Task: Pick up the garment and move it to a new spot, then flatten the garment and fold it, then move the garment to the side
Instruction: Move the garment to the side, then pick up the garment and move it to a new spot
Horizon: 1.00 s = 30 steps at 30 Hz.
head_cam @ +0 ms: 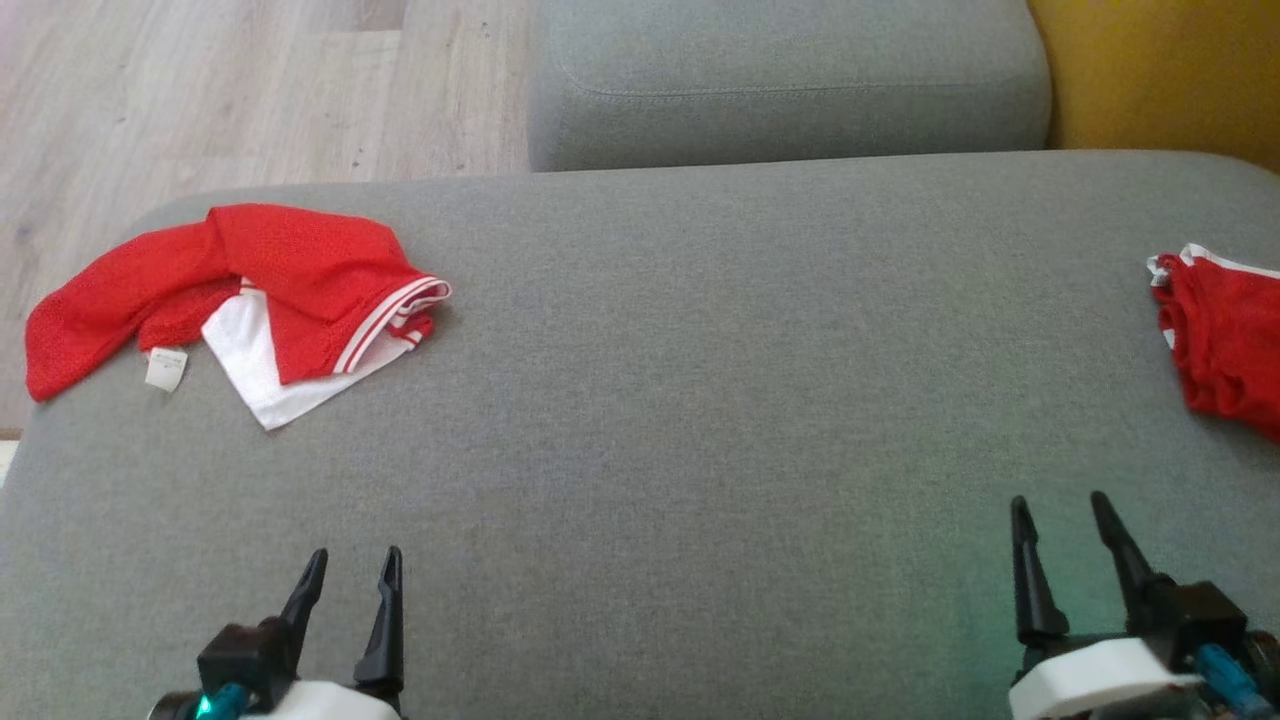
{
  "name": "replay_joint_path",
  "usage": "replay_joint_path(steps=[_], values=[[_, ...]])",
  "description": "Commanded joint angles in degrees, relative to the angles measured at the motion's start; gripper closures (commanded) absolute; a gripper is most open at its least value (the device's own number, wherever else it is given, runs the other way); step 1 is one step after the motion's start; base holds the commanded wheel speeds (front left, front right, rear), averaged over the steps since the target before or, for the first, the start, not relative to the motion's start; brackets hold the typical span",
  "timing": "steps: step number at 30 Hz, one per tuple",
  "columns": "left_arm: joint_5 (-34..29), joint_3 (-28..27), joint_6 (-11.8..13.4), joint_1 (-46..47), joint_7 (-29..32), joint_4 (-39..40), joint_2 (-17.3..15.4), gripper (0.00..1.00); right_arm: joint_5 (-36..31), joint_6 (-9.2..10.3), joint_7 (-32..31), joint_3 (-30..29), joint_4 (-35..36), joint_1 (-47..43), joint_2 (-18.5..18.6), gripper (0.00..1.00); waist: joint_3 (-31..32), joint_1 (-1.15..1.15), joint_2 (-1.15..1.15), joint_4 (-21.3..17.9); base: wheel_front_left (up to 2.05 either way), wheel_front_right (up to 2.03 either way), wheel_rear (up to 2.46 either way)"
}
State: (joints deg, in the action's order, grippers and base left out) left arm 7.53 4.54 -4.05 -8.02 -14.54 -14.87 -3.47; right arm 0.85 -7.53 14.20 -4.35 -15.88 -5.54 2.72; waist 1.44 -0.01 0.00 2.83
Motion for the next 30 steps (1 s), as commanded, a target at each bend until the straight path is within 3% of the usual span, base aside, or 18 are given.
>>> replay_joint_path(steps=[1,22,30], values=[[-0.71,-2.25,-0.38,2.52,-0.46,1.63,-0.17,0.0,0.45,0.04,0.77,1.9,1.33,1.66,0.45,0.0,0.03,0.01,0.0,0.21,0.0,0.0,0.0],[-1.12,-2.71,-1.02,3.44,-0.46,1.59,0.37,0.0,1.69,0.04,0.79,2.05,0.89,1.51,0.17,0.0,-0.31,0.01,0.0,1.27,0.0,0.0,0.0],[-0.99,-1.9,-1.06,4.05,-0.46,2.01,0.49,0.0,2.05,0.04,0.79,1.91,0.99,0.81,0.17,0.0,-0.06,0.01,0.0,6.35,0.0,0.0,0.0]])
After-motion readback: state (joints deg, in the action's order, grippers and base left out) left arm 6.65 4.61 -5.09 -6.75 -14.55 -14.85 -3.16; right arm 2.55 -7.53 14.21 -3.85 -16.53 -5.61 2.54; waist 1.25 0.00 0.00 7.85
